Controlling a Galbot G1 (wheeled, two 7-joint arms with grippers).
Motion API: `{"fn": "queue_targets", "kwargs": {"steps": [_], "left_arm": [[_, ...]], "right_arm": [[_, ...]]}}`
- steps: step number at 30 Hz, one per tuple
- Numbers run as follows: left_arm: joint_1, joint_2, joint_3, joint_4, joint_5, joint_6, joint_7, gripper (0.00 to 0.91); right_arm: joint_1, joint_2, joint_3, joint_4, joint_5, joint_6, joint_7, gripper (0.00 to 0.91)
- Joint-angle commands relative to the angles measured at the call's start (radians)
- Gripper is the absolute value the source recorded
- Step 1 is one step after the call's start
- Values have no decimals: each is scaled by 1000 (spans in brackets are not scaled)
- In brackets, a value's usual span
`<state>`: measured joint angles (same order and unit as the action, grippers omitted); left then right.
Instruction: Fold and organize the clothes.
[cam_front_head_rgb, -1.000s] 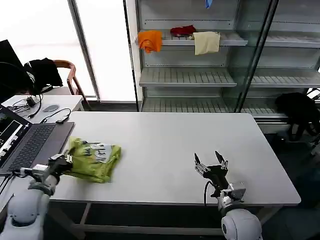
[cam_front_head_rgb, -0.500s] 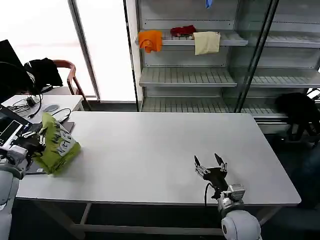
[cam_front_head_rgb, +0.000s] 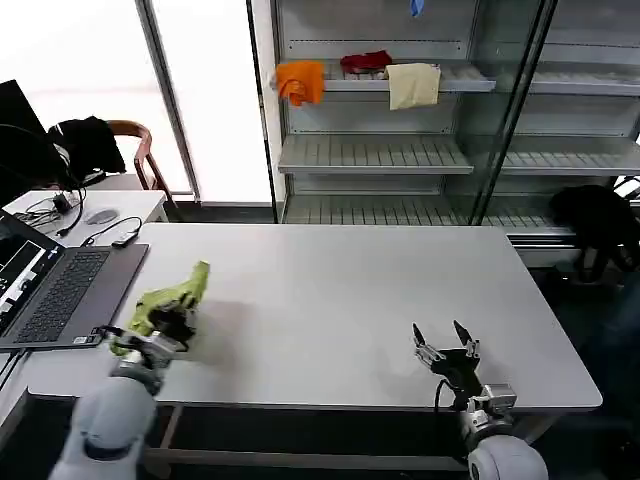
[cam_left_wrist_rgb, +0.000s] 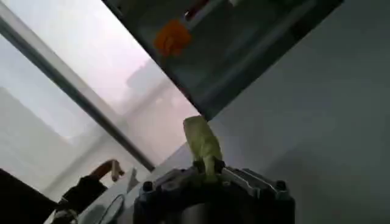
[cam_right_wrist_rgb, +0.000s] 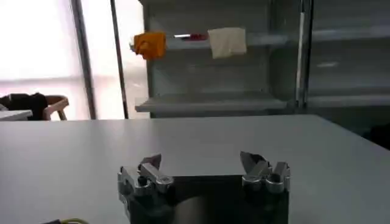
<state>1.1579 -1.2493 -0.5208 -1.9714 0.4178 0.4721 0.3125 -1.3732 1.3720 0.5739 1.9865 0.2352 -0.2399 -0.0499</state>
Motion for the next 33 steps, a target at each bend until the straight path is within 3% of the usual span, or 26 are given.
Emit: {"fn": "queue_targets", "kwargs": {"steps": [1,8,15,16,27,33], "left_arm": [[-49,-230,317,37,10,104,-110,30],[-170,-317,407,220,-109,88,-185,30],[-303,-377,463,429,-120,-9,-240,50],[-325,-376,471,447,-156,-5,-250,907],[-327,-305,471,315,-427,-4,-322,907],[-320,-206,395,203,-527,-4,-343,907]], "right_arm": [[-27,-18,36,25,16,2,-1,907],[7,7,18,62,-13,-36,-7,907],[59,22,-19,51,-49,-70,-6,907],[62,22,-21,50,-49,-71,-5,907],[155,88,-167,7,-76,-161,4,907],[222,148,-233,-40,25,-318,40,907]]}}
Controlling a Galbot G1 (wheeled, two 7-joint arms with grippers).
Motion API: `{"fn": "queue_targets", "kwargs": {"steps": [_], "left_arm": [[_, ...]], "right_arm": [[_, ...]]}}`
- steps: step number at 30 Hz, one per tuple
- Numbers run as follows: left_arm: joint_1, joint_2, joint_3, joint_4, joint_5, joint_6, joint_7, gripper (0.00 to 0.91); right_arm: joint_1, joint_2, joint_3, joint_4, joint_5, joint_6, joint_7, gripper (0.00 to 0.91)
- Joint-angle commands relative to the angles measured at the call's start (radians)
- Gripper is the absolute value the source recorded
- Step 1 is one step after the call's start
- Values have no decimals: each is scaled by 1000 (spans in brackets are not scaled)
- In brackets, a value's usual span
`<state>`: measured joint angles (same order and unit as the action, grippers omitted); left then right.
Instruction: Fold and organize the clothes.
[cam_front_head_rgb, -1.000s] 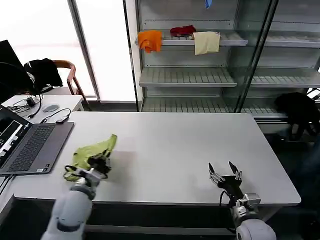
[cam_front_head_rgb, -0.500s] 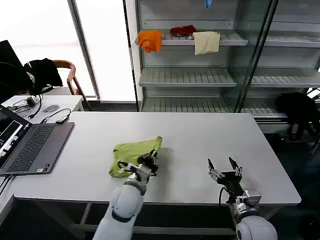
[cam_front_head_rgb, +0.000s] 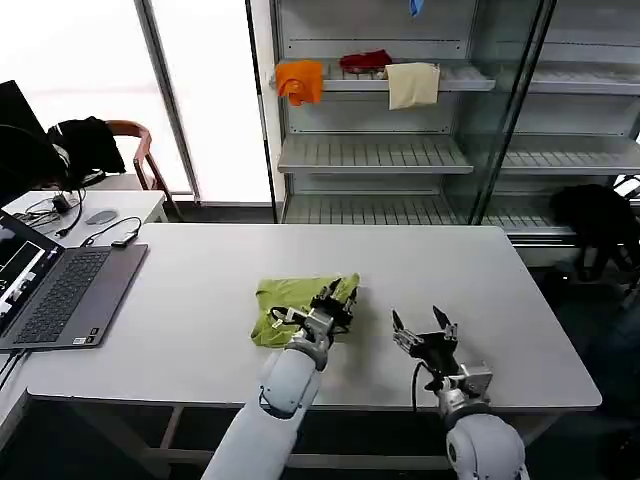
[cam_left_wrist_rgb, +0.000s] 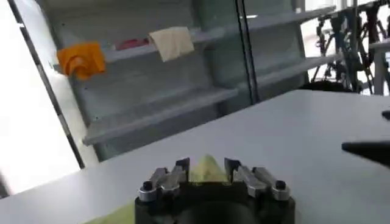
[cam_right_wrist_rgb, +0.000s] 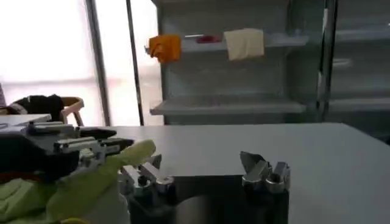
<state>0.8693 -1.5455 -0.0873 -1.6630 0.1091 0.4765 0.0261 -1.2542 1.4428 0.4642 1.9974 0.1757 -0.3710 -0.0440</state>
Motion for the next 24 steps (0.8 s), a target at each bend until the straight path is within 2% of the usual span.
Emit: {"fn": "queue_targets", "kwargs": {"steps": [1,4,5,11,20,21,22,23,24], "left_arm": [[-29,111,-57,-127,-242,-8,-56,907],[-20,178,-133,-186,-283,0,-49,907],[-12,201,-179,-199,-295,0,-42,907],[64,314,-423,-203,-344,-33,10,907],[184,402,-636,-143,-430,-64,49,907],[193,402,-644,-140,-431,-66,51,907],[199,400,-649,-137,-433,-69,50,907],[205,397,-652,-135,-435,-71,50,907],[210,393,-653,-135,-436,-72,50,907]], "right_arm": [[113,86,-129,-63,98,-205,47,907],[134,107,-149,-94,137,-208,78,907],[142,114,-163,-113,153,-208,102,907],[160,126,-168,-157,193,-209,167,907],[149,100,-170,-165,202,-209,221,907],[149,95,-174,-165,204,-209,224,695],[148,94,-176,-167,209,-209,230,564],[147,92,-180,-167,213,-209,235,312],[146,93,-179,-167,213,-209,235,312]]}}
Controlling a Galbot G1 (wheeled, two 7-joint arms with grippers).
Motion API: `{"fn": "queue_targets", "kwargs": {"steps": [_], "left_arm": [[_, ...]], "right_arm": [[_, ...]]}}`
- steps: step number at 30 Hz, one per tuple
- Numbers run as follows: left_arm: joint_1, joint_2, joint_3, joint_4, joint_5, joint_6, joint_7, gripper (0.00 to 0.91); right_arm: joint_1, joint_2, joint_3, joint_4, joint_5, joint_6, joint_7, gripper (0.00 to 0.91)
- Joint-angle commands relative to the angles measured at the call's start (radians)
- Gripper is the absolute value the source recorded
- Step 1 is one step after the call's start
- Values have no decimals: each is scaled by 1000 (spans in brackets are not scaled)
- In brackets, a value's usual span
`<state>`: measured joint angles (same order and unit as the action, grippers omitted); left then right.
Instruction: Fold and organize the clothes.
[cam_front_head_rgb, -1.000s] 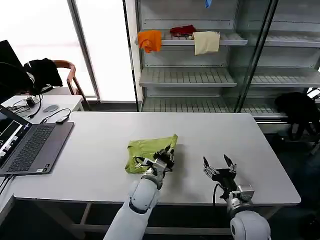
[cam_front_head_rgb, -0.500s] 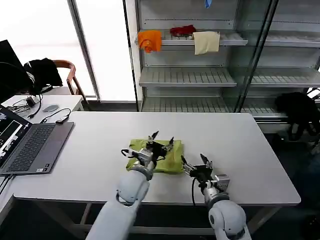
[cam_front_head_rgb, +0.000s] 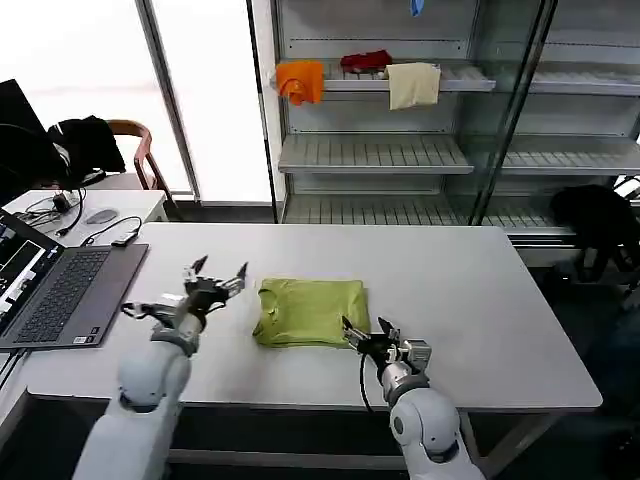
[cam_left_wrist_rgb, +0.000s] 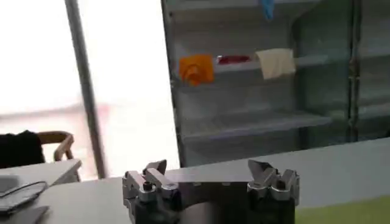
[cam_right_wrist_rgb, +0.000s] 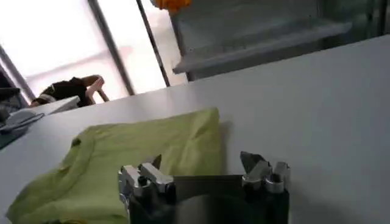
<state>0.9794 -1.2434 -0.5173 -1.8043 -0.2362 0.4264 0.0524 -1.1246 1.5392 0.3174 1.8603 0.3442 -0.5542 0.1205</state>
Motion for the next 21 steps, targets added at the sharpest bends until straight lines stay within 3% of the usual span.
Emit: {"fn": "queue_targets", "kwargs": {"steps": [1,14,21], "left_arm": [[104,86,-224,4,-90,-23,24,907],[148,46,-257,-17,-104,-50,27,907],[224,55,-294,-72,-331,7,24,907]], "right_arm": [[13,-1,-31,-26,44,-26,70,0],[-17,-17,16,29,97,-25,81,0],[-37,-63,33,71,132,-25,78,0]]}}
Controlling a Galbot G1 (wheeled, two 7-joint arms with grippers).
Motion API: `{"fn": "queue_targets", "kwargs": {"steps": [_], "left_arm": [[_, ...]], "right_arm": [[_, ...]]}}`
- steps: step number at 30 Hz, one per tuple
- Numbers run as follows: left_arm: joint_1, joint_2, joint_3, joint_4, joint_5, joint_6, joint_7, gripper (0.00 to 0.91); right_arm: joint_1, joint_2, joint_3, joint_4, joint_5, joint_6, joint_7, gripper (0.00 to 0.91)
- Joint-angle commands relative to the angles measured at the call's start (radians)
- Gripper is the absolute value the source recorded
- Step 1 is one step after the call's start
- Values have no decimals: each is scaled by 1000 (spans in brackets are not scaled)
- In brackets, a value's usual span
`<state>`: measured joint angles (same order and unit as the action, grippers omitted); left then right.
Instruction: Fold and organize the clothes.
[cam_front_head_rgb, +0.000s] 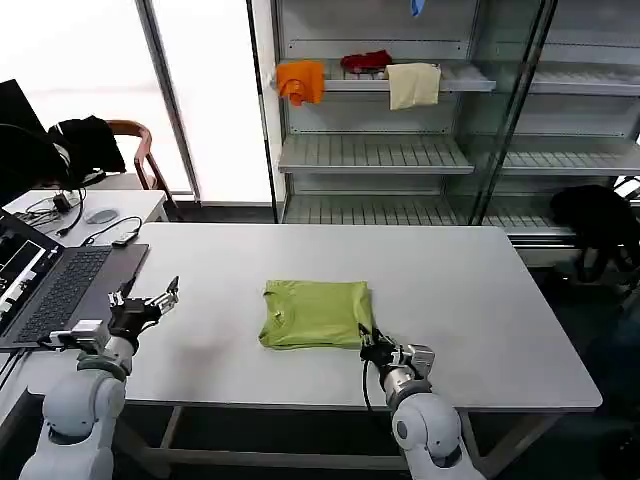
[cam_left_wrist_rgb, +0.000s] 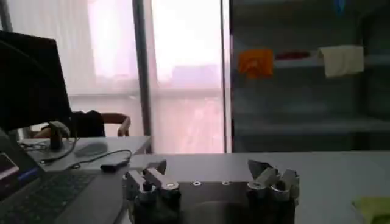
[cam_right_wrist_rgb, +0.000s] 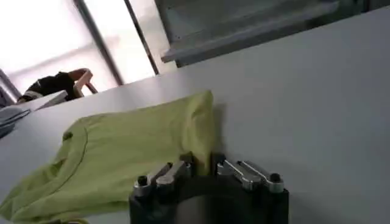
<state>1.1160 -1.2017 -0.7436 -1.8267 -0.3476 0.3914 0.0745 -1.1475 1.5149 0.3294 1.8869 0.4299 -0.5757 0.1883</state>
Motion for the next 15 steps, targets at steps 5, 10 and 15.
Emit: {"fn": "queue_targets", "kwargs": {"steps": [5,10,15], "left_arm": [[181,-13,-51,-108,-241,35,-7,907],[239,-52,-22,-176,-233,35,-15,907],[257,-75,25,-215,-190,34,-13,907]], "right_arm": [[-25,-41,37,59,46,-3,3,0],[-34,-44,51,68,46,-4,-5,0],[-59,-50,74,88,39,-3,-24,0]]}}
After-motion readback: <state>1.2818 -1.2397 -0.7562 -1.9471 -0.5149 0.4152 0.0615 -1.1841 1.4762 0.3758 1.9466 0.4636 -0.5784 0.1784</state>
